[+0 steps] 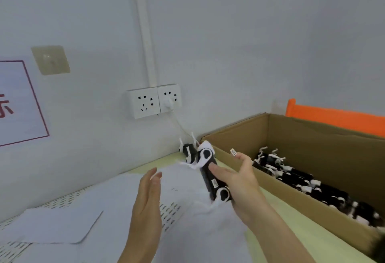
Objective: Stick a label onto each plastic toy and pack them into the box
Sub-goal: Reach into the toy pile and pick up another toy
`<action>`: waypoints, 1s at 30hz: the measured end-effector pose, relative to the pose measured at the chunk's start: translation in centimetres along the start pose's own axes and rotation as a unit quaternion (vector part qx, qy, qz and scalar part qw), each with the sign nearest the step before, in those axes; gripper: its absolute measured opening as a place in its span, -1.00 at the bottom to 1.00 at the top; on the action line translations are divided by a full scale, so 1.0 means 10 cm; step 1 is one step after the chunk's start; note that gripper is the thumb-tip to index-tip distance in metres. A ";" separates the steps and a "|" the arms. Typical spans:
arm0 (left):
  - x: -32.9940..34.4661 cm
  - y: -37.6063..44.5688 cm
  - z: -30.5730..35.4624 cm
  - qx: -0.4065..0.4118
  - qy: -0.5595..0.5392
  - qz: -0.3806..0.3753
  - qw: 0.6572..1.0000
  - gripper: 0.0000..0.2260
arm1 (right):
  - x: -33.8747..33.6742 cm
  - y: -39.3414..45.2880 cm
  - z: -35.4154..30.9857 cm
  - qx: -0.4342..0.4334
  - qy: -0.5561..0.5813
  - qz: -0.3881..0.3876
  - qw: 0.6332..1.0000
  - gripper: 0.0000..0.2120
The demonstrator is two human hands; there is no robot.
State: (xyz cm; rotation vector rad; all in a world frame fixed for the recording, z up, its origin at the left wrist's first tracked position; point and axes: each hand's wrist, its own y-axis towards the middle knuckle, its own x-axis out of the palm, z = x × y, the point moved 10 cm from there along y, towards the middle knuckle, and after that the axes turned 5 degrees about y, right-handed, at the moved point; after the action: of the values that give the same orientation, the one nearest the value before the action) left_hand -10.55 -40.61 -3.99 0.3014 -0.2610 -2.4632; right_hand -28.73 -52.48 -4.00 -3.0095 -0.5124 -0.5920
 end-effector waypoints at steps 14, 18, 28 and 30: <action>2.68 -0.02 -0.15 0.222 0.356 -0.228 0.878 -0.56 | -2.24 1.76 -0.56 0.020 0.009 0.244 0.970 -0.31; 2.74 -0.04 -0.07 0.247 0.403 -0.231 0.850 -0.65 | -2.80 1.97 -0.32 0.052 -0.139 0.279 0.949 -0.37; 2.89 0.07 -0.12 0.253 0.423 -0.249 0.833 -0.60 | -3.02 2.40 0.23 0.101 -0.538 0.134 0.826 -0.32; 2.92 0.09 -0.11 0.261 0.419 -0.242 0.835 -0.61 | -3.03 2.45 0.32 0.100 -0.584 0.111 0.798 -0.35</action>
State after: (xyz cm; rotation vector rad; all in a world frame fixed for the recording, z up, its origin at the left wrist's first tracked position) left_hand -32.22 -59.46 -9.22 1.8117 -0.5076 -2.3895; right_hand -46.01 -84.84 -17.50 -2.7675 -0.1599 1.3273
